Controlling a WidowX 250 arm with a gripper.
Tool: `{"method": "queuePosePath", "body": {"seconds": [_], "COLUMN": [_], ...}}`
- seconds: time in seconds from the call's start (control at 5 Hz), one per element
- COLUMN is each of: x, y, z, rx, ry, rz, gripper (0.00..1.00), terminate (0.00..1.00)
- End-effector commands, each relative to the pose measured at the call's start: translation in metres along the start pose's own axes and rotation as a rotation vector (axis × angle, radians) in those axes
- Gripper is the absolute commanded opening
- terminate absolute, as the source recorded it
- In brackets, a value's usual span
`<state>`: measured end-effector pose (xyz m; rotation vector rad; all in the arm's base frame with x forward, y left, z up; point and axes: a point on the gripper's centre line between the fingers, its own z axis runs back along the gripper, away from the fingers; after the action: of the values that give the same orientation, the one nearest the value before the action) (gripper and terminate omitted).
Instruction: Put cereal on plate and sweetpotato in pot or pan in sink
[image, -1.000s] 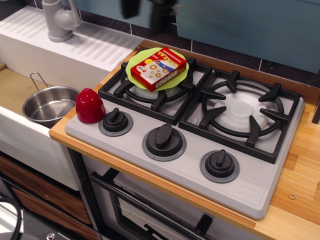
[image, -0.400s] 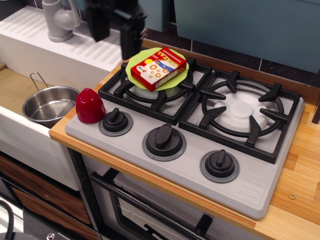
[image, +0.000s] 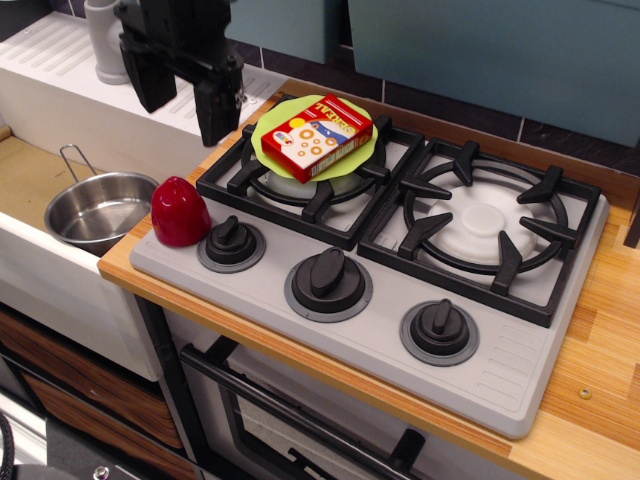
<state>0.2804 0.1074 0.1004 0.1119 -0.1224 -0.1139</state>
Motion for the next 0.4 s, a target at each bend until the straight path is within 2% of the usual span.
{"method": "queuePosePath", "body": {"seconds": [0.0,0.2], "x": [0.0005,-0.0023], "y": [0.0152,0.0196], "z": [0.0076,0.0038], "rx": [0.060,0.059], "ry": [-0.125,-0.133], "rz": [-0.004,0.001], "gripper": [1.00,1.00], "terminate": [0.00,0.00]}}
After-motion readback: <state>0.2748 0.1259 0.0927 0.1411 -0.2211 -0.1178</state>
